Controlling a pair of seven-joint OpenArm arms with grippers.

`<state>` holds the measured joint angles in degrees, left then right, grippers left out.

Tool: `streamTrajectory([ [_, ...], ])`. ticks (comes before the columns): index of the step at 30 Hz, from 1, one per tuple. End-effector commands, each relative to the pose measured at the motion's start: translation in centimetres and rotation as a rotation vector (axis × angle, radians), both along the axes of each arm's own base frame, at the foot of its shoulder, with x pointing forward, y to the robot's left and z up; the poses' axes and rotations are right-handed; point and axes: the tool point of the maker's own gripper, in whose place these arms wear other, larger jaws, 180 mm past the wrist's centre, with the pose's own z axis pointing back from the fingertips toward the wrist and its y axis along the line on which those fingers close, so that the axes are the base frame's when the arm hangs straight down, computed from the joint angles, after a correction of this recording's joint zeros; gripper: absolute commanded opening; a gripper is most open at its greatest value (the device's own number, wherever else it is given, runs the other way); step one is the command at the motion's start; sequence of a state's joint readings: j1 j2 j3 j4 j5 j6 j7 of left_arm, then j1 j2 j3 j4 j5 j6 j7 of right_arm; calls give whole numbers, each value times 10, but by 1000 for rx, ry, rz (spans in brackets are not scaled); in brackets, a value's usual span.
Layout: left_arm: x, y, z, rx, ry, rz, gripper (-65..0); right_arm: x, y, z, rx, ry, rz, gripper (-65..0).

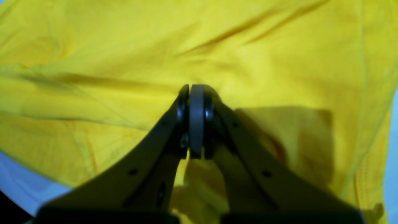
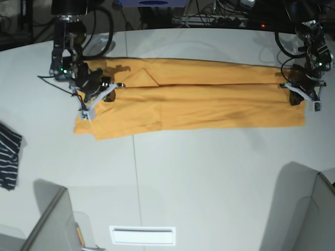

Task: Fold the T-shirt properly
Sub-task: 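Regrasp the folded edge with both grippers near the shirt ends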

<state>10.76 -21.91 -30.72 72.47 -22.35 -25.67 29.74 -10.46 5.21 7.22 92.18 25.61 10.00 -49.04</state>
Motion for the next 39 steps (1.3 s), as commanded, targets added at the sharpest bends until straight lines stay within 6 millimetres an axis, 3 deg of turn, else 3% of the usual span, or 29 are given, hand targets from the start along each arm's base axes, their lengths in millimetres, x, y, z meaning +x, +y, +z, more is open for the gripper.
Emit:
streamTrajectory([
  [1, 5, 11, 13, 52, -10, 5, -650, 4, -13, 6, -56, 5, -13, -650],
  [4, 19, 12, 44, 77, -95, -6, -650, 13, -7, 36, -64, -68, 15, -650],
  [9, 13, 32, 86, 77, -160, 65, -650, 12, 9, 83, -66, -188, 53, -650],
  [14, -14, 55, 114, 7, -227, 165, -650, -7, 12, 78, -63, -162, 58, -650],
  [17, -21, 54, 120, -4, -233, 121, -650, -21, 12, 69, -62, -126, 58, -650],
  [20, -27, 41, 112, -35, -221, 35, -650, -32, 12, 64, -56, -131, 46, -650],
  [24, -35, 40, 88, -94, -184, 11, -257, -42, 22, 60, -39, -139, 64, -650],
  [26, -32, 40, 81, -124, -189, 9, -128, -46, 28, 59, -31, -133, 80, -650],
  [27, -32, 41, 76, -136, -186, 21, -100, -46, 30, 59, -29, -133, 85, -650],
  [34, -23, 47, 56, -212, -179, 82, -95, -49, 48, 59, -2, -130, 129, -650],
  [39, -19, 30, 32, -252, -102, 33, -95, -49, 52, 60, 6, -133, 137, -650],
])
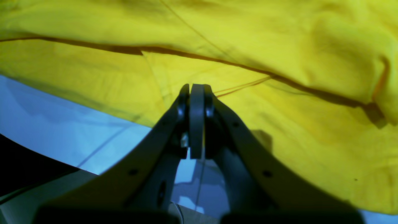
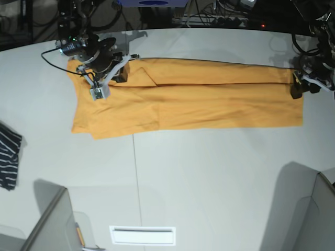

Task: Fold the T-shirt properly
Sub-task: 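Regrasp the folded edge with both grippers near the shirt ends, then drag the left gripper's end of the shirt toward the right gripper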

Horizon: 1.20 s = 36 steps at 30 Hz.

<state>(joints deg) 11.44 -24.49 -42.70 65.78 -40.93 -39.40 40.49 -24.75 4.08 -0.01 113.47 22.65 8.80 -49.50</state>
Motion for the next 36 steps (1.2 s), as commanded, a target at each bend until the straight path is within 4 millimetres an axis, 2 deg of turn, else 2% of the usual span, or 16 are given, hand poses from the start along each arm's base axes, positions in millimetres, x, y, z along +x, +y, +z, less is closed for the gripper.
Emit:
streamTrajectory([
  [1, 9, 8, 13, 18, -35, -9, -95, 7, 3, 9, 15, -39, 1, -650],
  [7, 13, 7, -3, -42, -16, 26, -97, 7, 2, 10, 15, -41, 0, -650],
  [9, 14, -2, -10, -51, 5, -1, -123, 7, 2, 10, 15, -41, 0, -650],
  [12, 11, -9, -17, -58, 28, -22, -268, 7, 1, 10, 14, -41, -3, -650],
  [19, 13, -6, -15, -54, 23, -19, -650, 8, 0, 10, 12, -42, -7, -650],
  [23, 17, 9, -3, -14, 13, -21, -650, 7, 0, 9, 13, -40, -9, -650],
  [26, 22, 26, 13, 35, -28, -15, -650, 6, 0, 10, 16, -38, -9, -650],
  [30, 22, 39, 25, 77, -43, -18, -650, 4, 11, 16, 121, -31, -16, -650],
  [33, 18, 32, 33, 112, -61, -55, -650, 8, 12, 29, 263, -36, -67, -650],
  [36, 15, 21, 49, 167, -96, -99, -650, 13, 6, 37, 325, -49, -106, -650],
])
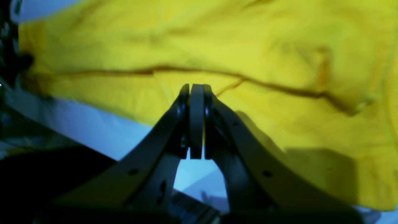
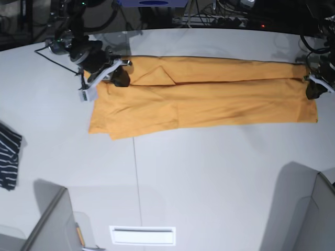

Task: Fold the T-shirt properly
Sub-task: 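Drag the left gripper's end of the shirt toward the right gripper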

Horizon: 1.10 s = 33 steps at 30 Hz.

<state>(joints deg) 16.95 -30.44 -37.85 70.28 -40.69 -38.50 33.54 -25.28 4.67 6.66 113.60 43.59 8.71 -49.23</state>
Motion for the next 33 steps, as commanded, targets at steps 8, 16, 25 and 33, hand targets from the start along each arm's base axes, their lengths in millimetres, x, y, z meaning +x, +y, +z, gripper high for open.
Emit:
streamTrajectory([
  [8, 24, -54, 63, 75, -187, -84, -650, 12, -18, 10, -30, -50, -29, -650],
  [16, 29, -142, 61, 10, -144, -233, -650, 10, -22, 9, -43, -46, -25, -650],
  [25, 22, -217, 45, -97, -106, -368, -650, 9, -22, 8, -43, -42, -25, -650],
  [33, 13, -262, 33, -171, -72, -456, -650, 9, -21, 8, -40, -41, -26, -650],
])
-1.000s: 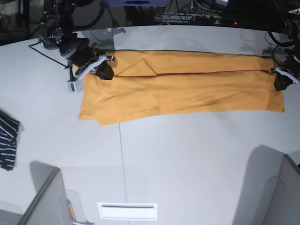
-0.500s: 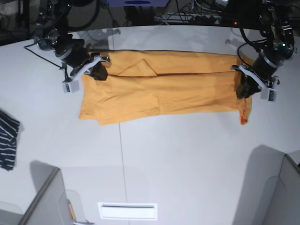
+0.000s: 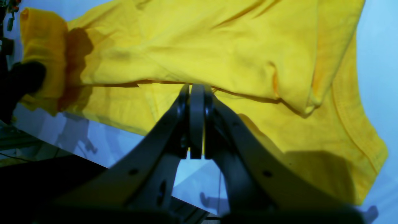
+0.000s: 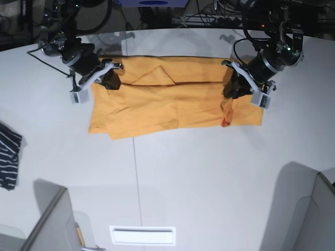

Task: Fold the T-shirt properly
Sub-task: 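Drag the left gripper's end of the shirt toward the right gripper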

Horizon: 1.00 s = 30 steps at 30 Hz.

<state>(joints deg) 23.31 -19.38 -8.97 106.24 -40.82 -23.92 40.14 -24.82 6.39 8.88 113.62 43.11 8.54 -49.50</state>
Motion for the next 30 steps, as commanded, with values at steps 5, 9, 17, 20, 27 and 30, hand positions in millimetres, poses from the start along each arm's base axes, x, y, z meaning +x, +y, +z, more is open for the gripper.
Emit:
streamTrajectory([
  [5, 6, -13, 10, -60, -38, 13, -650, 5, 2, 9, 16, -34, -3, -650],
  [9, 8, -18, 11, -81, -46, 22, -650, 4, 3, 9, 19, -33, -3, -650],
  [17, 16, -21, 16, -90, -66, 20, -650, 4, 4, 9, 23, -32, -2, -650],
  [20, 14, -30, 15, -99, -60, -1, -650, 4, 4, 9, 23, -32, -2, -650],
  [27, 19, -40, 13, -111, -38, 17, -650, 4, 4, 9, 23, -33, -2, -650],
  [30, 24, -43, 16, -114, -48, 8, -650, 4, 4, 9, 23, -33, -2, -650],
])
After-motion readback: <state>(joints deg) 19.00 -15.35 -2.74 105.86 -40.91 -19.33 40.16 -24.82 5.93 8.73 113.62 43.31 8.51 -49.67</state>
